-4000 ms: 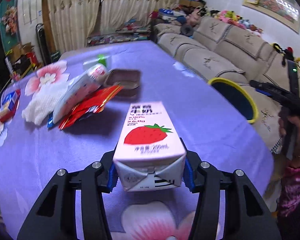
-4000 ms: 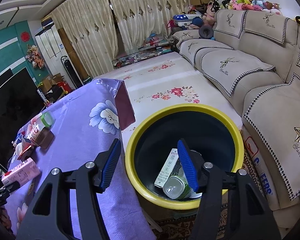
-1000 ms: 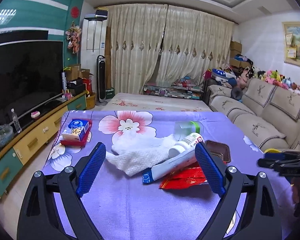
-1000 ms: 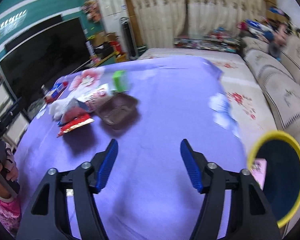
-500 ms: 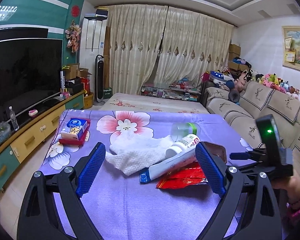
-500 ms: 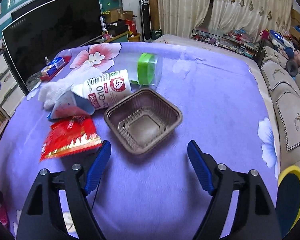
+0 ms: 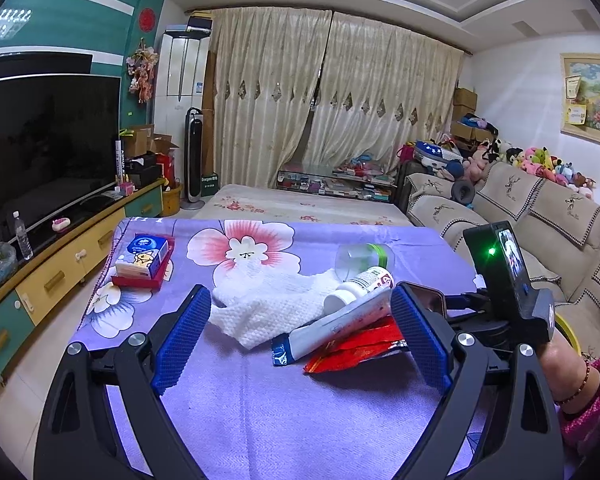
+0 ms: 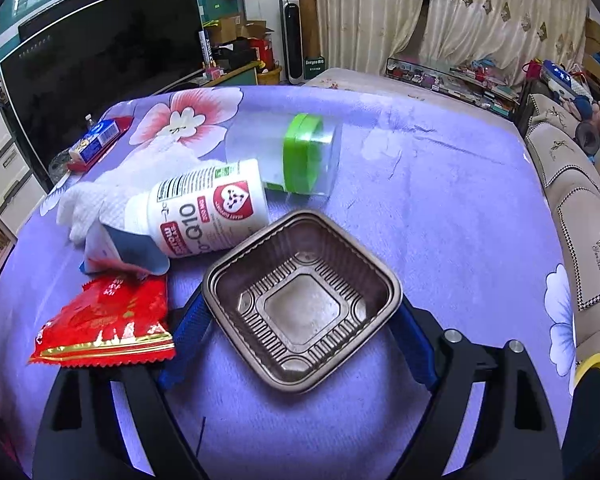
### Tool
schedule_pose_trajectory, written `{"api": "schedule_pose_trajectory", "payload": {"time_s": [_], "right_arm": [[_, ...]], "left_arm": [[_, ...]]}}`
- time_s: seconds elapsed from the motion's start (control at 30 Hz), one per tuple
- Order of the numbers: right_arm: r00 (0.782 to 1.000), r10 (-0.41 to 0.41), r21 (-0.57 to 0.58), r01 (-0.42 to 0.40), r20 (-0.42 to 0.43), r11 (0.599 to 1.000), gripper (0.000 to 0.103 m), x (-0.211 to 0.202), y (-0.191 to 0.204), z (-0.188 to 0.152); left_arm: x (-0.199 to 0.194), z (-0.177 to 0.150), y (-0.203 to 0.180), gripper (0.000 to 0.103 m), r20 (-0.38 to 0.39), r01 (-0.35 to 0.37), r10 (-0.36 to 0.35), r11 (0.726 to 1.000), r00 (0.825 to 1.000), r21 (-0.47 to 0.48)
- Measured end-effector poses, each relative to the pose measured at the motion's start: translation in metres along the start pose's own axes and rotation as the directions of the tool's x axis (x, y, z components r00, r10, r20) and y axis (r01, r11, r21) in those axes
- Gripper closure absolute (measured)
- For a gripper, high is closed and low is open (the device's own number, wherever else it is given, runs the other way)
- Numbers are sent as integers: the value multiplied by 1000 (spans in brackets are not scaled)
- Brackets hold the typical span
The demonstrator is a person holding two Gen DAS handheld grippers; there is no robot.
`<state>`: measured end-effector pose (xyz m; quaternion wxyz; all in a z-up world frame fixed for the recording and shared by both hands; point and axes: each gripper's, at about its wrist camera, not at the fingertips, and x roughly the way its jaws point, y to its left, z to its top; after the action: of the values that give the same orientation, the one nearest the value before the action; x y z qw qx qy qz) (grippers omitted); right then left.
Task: Collect trash
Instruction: 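Carry the brown tray over the yellow bin and open the right gripper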
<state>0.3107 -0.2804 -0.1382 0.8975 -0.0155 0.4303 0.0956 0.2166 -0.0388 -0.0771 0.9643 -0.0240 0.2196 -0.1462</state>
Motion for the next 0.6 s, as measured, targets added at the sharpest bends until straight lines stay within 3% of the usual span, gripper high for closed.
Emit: {"api": "schedule_pose_trajectory", "payload": {"time_s": [0.4,0.6], "right_arm": [[1000,-13,11,13,-14,1000,32,-17,-10,-15],[1000,-9,31,9,14,999,32,-52,-20,-40]], "left_arm": [[3,-2,-1,13,-11,2,-2,1000,1000,14],[3,-2,-2,13,-15,3,-2,1000,1000,15]]}}
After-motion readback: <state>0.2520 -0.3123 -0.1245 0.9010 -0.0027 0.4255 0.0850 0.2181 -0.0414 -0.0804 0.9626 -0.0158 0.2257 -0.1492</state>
